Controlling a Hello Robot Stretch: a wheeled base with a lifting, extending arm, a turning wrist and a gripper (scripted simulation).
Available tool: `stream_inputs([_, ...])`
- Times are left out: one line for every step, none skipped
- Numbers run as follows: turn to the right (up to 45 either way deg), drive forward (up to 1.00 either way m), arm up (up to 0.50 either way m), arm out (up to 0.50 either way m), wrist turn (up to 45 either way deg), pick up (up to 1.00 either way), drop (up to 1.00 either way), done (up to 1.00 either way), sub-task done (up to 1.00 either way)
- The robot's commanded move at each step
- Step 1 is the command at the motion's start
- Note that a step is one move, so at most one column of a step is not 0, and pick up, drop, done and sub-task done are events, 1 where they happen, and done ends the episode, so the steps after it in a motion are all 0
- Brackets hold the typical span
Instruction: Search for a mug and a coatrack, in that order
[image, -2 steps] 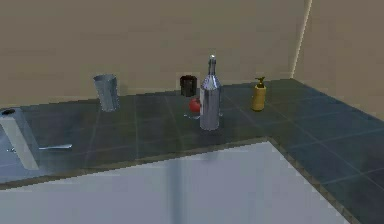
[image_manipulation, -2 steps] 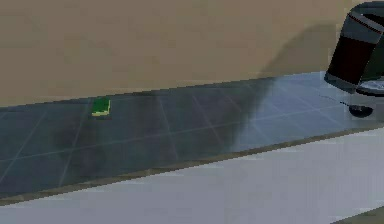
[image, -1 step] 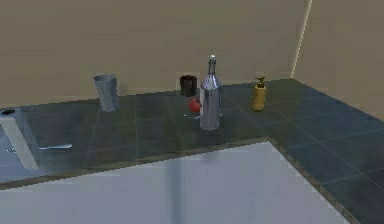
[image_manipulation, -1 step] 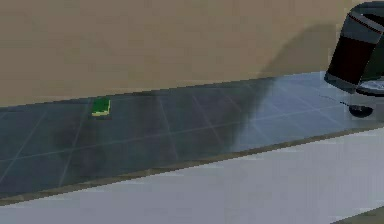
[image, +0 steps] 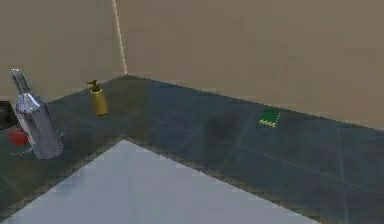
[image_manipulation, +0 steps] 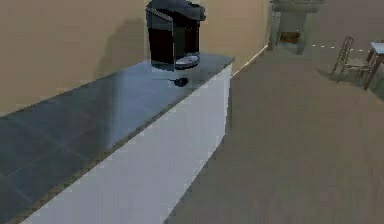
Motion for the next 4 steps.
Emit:
stream_inputs([45.0, 0.0, 0.0, 0.0, 0.0, 0.0, 0.0, 0.0, 0.0])
stream_inputs([45.0, 0.0, 0.0, 0.0, 0.0, 0.0, 0.0, 0.0, 0.0])
stream_inputs([27.0, 0.0, 0.0, 0.0, 0.0, 0.0, 0.0, 0.0, 0.0])
stream_inputs([0.0, 1.0, 0.0, 0.0, 0.0, 0.0, 0.0, 0.0, 0.0])
